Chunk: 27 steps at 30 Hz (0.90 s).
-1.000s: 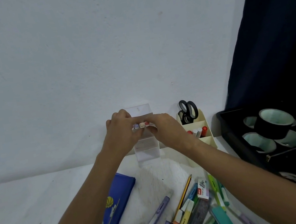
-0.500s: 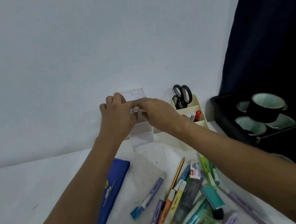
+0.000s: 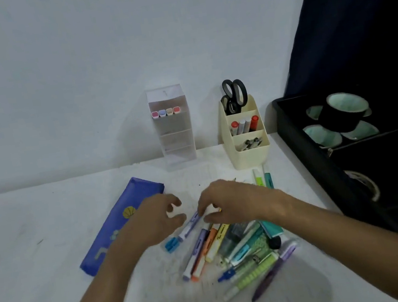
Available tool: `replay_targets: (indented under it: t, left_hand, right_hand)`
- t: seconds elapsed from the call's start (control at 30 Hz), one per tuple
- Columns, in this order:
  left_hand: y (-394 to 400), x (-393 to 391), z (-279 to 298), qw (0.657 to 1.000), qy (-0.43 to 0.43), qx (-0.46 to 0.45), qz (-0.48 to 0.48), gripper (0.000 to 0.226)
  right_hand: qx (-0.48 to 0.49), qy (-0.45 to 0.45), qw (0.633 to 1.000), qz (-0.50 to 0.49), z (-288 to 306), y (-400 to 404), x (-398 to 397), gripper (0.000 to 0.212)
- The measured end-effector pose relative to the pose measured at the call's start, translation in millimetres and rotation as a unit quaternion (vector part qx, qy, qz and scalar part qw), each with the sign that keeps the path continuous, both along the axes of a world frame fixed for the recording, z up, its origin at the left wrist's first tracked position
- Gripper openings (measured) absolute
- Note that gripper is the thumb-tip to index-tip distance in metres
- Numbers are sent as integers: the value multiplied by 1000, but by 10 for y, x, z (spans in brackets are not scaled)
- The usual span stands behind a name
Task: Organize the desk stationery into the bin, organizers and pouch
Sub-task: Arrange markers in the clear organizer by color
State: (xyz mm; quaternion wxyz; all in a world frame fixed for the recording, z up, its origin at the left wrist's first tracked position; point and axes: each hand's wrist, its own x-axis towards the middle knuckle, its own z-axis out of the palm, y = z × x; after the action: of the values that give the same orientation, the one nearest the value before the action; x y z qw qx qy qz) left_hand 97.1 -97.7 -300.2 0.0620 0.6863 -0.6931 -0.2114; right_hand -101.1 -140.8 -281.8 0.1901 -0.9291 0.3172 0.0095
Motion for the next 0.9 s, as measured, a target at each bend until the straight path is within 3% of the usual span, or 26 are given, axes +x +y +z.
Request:
replay_targets:
  t: [0.1, 0.4, 0.67, 0.77, 0.9]
  left_hand:
    - [147, -12, -172, 998, 24, 53, 2, 44]
    - [203, 34, -243, 999, -24, 22, 9, 27]
    - [210, 138, -158, 986, 127, -74, 82, 16]
    - [184, 207, -30, 963, 224, -102, 106, 16]
    - [98, 286, 280, 931, 288, -183, 127, 19]
  right_hand:
    - [36, 39, 998, 22, -216, 87, 58, 29]
    - [50, 74, 992, 92, -309, 180, 266, 24]
    - [51, 72, 988, 125, -271, 162, 325, 21]
    - [32, 25, 996, 83, -172, 58, 279, 17]
    - [59, -46, 997, 0, 138, -167, 162, 15]
